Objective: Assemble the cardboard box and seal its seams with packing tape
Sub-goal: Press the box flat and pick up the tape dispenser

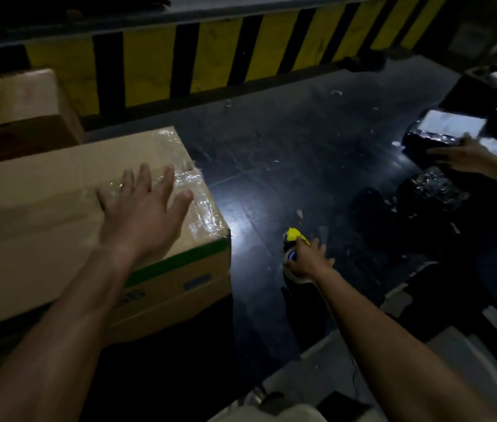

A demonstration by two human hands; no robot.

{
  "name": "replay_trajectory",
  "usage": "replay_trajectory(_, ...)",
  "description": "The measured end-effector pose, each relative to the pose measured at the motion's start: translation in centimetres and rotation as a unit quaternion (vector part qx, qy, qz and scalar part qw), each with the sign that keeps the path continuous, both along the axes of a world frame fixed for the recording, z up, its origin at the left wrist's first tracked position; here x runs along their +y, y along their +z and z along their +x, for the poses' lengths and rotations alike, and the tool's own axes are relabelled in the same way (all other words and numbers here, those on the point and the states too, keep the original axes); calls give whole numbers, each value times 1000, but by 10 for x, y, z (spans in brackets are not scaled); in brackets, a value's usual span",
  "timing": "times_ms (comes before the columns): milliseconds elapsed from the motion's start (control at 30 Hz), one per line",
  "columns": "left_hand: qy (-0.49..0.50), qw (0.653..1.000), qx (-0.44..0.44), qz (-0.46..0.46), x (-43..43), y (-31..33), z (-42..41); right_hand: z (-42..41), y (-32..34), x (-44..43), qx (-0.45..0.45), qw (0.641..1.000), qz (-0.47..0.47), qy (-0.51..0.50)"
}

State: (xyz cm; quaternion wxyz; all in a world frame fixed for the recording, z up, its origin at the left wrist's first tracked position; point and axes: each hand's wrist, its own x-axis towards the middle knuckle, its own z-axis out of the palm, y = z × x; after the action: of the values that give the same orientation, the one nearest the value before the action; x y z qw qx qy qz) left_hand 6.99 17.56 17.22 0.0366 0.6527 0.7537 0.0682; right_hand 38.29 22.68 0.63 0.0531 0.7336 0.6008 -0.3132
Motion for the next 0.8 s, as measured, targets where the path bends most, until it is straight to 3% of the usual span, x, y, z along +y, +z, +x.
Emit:
replay_trajectory(333,17,1000,3,3,6,-2,0,19,-32,-9,67,992,85,-68)
replay_trajectory(500,19,1000,-2,3,7,-1,-1,19,-39,2,80,990,-1,-113)
replay_trajectory(667,24,999,-40,1,4,2,0,17,-42,-2,55,997,0,-61)
replay_trajectory(800,11,994,-109,16,-5,12,-11,4,-4,1,110,991,80,-15)
